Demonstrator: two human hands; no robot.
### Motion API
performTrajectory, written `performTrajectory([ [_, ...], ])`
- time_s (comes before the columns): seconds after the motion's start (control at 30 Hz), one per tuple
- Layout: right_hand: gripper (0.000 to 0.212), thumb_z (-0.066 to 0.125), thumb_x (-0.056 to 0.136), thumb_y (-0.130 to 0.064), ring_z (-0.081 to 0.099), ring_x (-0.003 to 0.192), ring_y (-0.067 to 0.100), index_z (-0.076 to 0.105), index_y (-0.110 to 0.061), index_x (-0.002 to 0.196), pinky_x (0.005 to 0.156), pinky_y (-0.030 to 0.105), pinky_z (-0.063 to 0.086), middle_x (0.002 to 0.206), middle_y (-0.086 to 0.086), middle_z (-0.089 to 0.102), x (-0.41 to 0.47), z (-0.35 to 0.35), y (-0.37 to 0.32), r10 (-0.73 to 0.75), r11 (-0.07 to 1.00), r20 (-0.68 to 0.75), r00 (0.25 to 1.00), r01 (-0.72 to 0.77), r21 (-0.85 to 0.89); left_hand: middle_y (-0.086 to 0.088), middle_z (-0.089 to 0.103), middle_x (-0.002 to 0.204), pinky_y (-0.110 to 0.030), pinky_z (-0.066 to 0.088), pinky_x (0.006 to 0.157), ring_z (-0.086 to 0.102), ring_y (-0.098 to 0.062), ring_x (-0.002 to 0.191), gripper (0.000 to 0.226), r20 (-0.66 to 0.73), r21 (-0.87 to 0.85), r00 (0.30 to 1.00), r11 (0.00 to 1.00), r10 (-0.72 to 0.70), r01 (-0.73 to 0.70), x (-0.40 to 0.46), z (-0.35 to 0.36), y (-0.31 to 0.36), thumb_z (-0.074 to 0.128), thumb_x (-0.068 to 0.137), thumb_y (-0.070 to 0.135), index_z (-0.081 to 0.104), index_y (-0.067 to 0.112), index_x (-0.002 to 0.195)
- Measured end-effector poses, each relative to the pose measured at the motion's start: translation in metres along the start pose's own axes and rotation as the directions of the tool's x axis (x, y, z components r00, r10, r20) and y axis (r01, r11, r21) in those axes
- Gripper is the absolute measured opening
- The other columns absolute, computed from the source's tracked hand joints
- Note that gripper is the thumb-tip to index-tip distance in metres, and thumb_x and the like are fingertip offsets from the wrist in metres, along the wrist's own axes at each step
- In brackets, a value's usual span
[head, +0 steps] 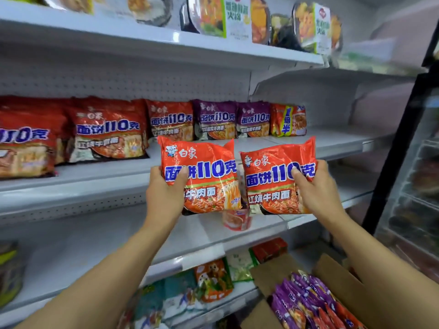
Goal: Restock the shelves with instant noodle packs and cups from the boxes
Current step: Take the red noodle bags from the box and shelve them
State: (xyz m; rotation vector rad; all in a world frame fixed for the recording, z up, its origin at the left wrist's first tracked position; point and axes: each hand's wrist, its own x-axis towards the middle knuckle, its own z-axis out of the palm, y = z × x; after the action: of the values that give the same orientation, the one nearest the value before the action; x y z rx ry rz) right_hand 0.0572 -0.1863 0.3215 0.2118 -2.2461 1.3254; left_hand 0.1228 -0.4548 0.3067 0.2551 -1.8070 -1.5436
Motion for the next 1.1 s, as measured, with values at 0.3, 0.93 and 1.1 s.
performTrajectory([
  [0.3,0.034,0.056,0.095,-0.029,0.059,0.089,0.017,0.043,-0.009,0.118,0.074,0.034,0.049,0.098,-0.004,0.056,-0.005,0.061,-0.082,-0.043,0.989,-0.028,0.999,0.047,0.14,0.003,0.061,0.105,-0.035,0.048,0.085,0.061,-0.018,0.095,0.027,-0.11,0.054,0.988,0.994,0.104,-0.099,0.061,-0.112,0.017,0.059,0.092,0.036,0.048,0.021,0.111],
  [0.93,0.029,0.052,0.097,-0.031,0.066,0.09,0.019,0.041,-0.015,0.118,0.077,0.041,0.057,0.108,0.003,0.062,0.087,0.178,-0.124,-0.012,0.911,0.117,0.993,-0.037,0.41,-0.006,0.062,0.112,-0.037,0.051,0.08,0.062,-0.022,0.094,0.038,-0.225,0.163,0.974,0.987,0.031,0.006,0.182,-0.148,-0.001,0.056,0.093,0.04,0.048,0.012,0.117],
  [1.1,0.025,0.052,0.097,-0.028,0.066,0.092,0.022,0.042,-0.014,0.115,0.08,0.045,0.056,0.104,0.003,0.062,0.12,0.212,-0.116,-0.016,0.896,0.149,0.989,-0.052,0.442,-0.008,0.064,0.111,-0.036,0.051,0.08,0.064,-0.023,0.094,0.039,-0.244,0.214,0.97,0.976,0.012,0.042,0.19,-0.144,-0.019,0.057,0.092,0.039,0.049,0.01,0.117],
])
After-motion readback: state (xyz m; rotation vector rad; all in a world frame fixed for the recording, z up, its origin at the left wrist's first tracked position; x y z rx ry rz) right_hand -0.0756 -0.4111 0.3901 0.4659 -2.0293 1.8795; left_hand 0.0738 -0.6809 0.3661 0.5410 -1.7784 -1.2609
